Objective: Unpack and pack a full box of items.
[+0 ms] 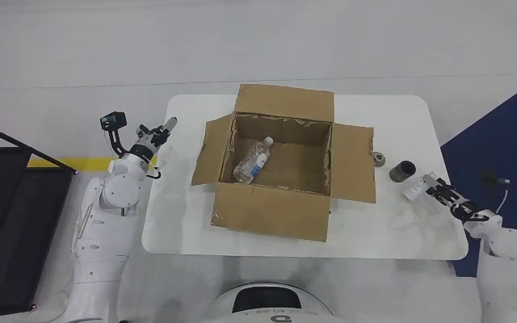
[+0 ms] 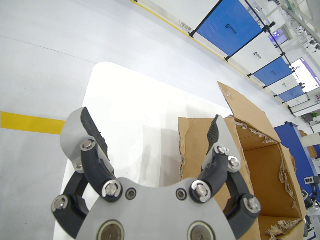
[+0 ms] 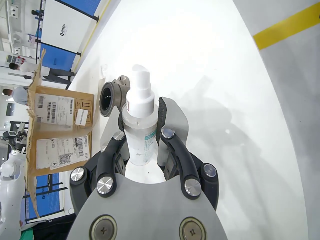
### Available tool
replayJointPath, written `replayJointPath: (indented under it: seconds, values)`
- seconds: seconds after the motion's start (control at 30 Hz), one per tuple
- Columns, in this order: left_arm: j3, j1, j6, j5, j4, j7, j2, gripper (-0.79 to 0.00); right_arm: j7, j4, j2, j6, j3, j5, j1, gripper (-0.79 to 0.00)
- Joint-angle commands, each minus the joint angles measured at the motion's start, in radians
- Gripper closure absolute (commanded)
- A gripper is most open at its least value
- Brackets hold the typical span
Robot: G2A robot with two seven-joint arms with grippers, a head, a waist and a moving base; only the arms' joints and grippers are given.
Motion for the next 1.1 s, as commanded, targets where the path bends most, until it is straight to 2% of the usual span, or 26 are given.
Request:
replayJointPath:
  seconds: [0.0,0.2,0.37,0.47,0.7,0.93,1.07]
  values:
    - [0.0,0.0,0.0,0.0,0.0,0.0,0.0,-0.785,0.004,-0.001,0.001,0.018,-0.019,-0.012,0.009,0.0]
    - [0.0,0.0,0.0,0.0,0.0,0.0,0.0,-0.785,0.006,0.008,0.004,0.048,-0.057,-0.013,0.028,-0.009]
    - [0.0,0.0,0.0,0.0,0.0,0.0,0.0,-0.785,0.005,0.01,0.008,0.057,-0.068,-0.005,0.028,-0.175]
    - [0.0,0.0,0.0,0.0,0.0,0.0,0.0,-0.785,0.002,0.007,0.01,0.056,-0.071,0.005,0.021,-0.24]
    - [0.0,0.0,0.0,0.0,0.0,0.0,0.0,-0.785,-0.007,-0.002,0.015,0.059,-0.082,0.025,0.011,-0.32]
    - [0.0,0.0,0.0,0.0,0.0,0.0,0.0,-0.785,-0.011,-0.016,0.021,0.057,-0.091,0.036,0.001,-0.339]
    - [0.0,0.0,0.0,0.0,0.0,0.0,0.0,-0.785,-0.018,-0.03,0.025,0.054,-0.083,0.048,-0.015,-0.376]
